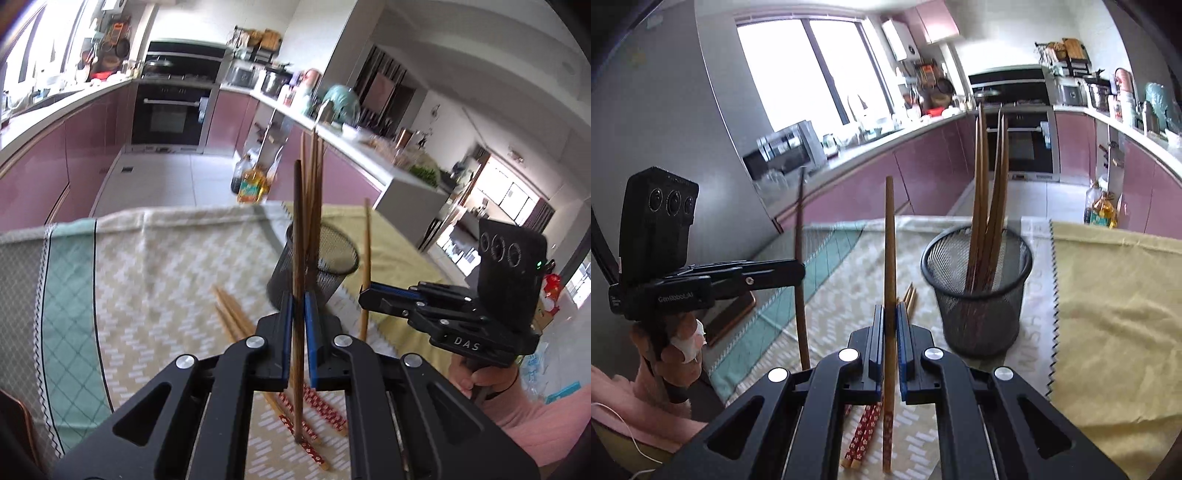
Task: Organize utensils
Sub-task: 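Lift the left gripper's chopstick upright into the mesh cup while the right gripper follows, then open the left gripper to drop its chopstick while the right gripper releases too, then move both open grippers down toward the remaining chopsticks beside the mesh cup, then close the left gripper on a chopstick while the right gripper grasps another, then raise the left gripper's chopstick upright into the mesh cup while the right gripper follows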
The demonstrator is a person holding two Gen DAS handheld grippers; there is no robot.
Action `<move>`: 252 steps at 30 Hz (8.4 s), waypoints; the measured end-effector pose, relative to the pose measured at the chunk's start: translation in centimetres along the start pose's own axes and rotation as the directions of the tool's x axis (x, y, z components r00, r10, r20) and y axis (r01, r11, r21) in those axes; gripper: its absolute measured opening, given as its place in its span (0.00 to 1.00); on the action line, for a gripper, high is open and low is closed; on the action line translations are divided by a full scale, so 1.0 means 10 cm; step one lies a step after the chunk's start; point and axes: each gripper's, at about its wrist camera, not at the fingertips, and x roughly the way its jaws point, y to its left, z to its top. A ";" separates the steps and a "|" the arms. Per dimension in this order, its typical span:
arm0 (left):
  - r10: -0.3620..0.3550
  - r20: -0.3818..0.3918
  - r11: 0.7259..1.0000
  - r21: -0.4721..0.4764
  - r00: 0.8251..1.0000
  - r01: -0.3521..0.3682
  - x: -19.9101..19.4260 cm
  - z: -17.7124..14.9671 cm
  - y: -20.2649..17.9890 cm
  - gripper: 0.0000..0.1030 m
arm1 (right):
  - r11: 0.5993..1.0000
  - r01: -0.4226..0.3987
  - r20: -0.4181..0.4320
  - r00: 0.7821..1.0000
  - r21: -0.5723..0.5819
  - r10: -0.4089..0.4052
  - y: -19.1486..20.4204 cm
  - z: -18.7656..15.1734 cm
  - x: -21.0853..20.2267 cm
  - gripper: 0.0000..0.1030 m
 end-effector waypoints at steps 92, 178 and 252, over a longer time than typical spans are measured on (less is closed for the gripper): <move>0.214 -0.067 0.977 -0.007 0.975 -0.215 0.33 -0.38 0.27 0.43 | 0.999 -0.010 -0.174 0.985 -0.043 0.002 0.10 -0.23 0.47 0.31; 0.270 -0.253 0.963 0.065 0.929 -0.262 0.81 -0.86 0.22 0.22 | 0.974 0.171 -0.287 0.935 -0.147 -0.207 0.29 -0.53 1.01 0.22; 0.052 -0.014 0.998 0.022 0.999 -0.051 0.10 0.00 -0.06 0.07 | 0.995 0.057 0.000 0.998 -0.084 -0.058 0.08 0.04 -0.09 0.06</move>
